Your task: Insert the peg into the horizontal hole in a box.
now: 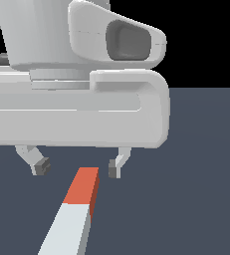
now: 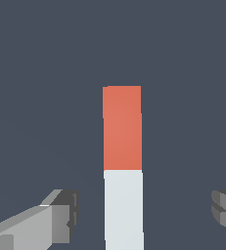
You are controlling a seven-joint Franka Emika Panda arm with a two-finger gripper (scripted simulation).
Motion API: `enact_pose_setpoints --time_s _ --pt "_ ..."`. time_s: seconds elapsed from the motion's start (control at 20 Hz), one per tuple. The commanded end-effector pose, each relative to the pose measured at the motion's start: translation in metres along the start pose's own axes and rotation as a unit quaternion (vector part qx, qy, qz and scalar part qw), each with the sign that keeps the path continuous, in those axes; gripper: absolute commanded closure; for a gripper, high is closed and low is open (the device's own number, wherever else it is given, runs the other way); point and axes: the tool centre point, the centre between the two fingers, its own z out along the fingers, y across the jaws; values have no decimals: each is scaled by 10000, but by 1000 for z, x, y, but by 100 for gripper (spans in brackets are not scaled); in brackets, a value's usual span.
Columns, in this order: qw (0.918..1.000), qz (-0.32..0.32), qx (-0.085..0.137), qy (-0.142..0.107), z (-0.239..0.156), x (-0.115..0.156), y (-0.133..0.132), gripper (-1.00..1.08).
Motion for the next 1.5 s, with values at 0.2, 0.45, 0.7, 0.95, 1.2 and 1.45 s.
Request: enact_pose_setpoints --time_s 0.2,0.45,0.7,0.95,1.2,1.45 --pt "10000 -65 14 -6 24 -38 -8 -92" --pt "10000 -81 19 -7 30 -49 -9 -92" --pt "10000 -70 24 -8 33 -49 -9 -92" --pt "10000 -73 22 -7 51 -49 -10 -92" --pt "10000 -76 21 -7 74 -50 -10 -92" --pt "10000 -79 20 -6 81 -50 -9 -92"
